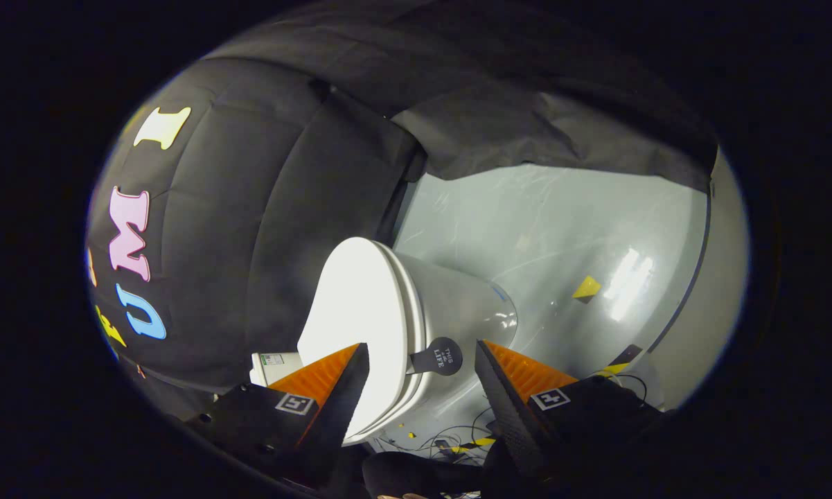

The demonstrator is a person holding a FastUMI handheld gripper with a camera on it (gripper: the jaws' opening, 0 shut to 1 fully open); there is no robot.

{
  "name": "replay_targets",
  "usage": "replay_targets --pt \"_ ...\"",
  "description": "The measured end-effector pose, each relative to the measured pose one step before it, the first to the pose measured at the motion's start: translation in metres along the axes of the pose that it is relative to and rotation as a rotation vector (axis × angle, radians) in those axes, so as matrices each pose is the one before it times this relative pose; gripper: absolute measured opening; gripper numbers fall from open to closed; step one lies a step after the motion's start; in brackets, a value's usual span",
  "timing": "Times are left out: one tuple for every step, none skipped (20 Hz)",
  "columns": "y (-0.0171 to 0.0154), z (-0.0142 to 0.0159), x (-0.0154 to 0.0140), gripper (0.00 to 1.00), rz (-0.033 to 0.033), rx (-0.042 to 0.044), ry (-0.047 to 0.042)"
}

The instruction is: Open the toilet lid.

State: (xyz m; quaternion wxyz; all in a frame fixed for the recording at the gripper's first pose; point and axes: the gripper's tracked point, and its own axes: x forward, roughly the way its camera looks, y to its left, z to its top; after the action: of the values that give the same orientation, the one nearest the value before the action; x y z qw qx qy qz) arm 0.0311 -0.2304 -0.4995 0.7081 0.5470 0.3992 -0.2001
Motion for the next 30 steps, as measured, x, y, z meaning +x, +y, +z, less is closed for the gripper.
replay_targets --pt "-0.00398 -0.00132 0.00606 0.98 0.00379 0.02097 0.01318" --pt "-0.00575 -0.00334 0.00726 0.97 -0.00706 0.01288 0.01420" --pt "-0.00579 -0.00340 0.00705 0.97 -0.00779 0.00799 0.01707" --pt "-0.00098 -0.00243 0.00562 0.97 0.00555 0.00980 0.01011" --pt "-0.00030 -0.00057 0.00433 0.94 0.00753 0.01245 0.00982" --pt "-0.00062 -0.00074 0.00288 0.94 0.00600 0.01386 0.01062" --pt "-0.00046 -0.00088 0.00306 0.90 0.00655 0.01290 0.01084" --pt "-0.00071 -0.00249 0.00479 0.86 0.00381 0.00729 0.01162" --pt "-0.00074 -0.00092 0.00445 0.86 -0.00071 0.00404 0.00807" --pt "0.00147 -0.00056 0.00275 0.86 0.00084 0.00157 0.00671" --pt "0.00119 -0.00071 0.00388 0.81 -0.00244 -0.00001 0.00628" --pt "0.00271 -0.00320 0.00428 0.76 0.00671 -0.00141 0.00370" --pt "0.00156 -0.00186 0.00452 0.72 0.00256 -0.00279 0.00865" --pt "0.00140 -0.00248 0.00523 0.67 0.00555 0.00214 0.01078" --pt "-0.00677 -0.00087 0.00211 0.67 -0.01780 -0.00059 0.01052" --pt "-0.00678 0.00098 0.00503 0.54 -0.02810 0.02043 -0.00840" --pt "-0.00214 0.00400 0.00113 0.40 0.01403 0.03165 -0.00320" --pt "0.00578 -0.00441 -0.00024 0.27 0.01865 0.01314 0.01400" --pt "0.00215 -0.00005 0.00151 0.28 0.02275 -0.00069 0.00125" --pt "-0.00024 -0.00462 0.00270 0.21 0.01759 -0.01601 0.01448" --pt "0.00068 -0.01658 0.00658 0.15 0.03171 0.00100 -0.04682" --pt "0.00321 0.02356 -0.01374 0.08 -0.00980 -0.01747 0.04024" --pt "0.00089 0.00365 -0.00398 0.08 0.00355 -0.00803 -0.01473" --pt "0.00177 -0.00469 0.00178 0.08 0.00325 -0.02010 0.00909" --pt "0.00234 -0.00170 -0.00048 0.08 0.00386 -0.01233 -0.00646" --pt "0.00346 -0.00132 -0.00129 0.07 0.00293 -0.01693 -0.00249" --pt "0.00384 -0.00187 -0.00295 0.07 -0.00057 -0.01989 -0.00666" --pt "0.00715 -0.00122 -0.00471 0.07 0.00810 -0.01878 -0.01348" --pt "0.00878 0.00024 -0.00663 0.06 0.01017 -0.01944 -0.01426" --pt "0.00851 -0.00008 -0.00568 0.06 0.00541 -0.02589 -0.01628"
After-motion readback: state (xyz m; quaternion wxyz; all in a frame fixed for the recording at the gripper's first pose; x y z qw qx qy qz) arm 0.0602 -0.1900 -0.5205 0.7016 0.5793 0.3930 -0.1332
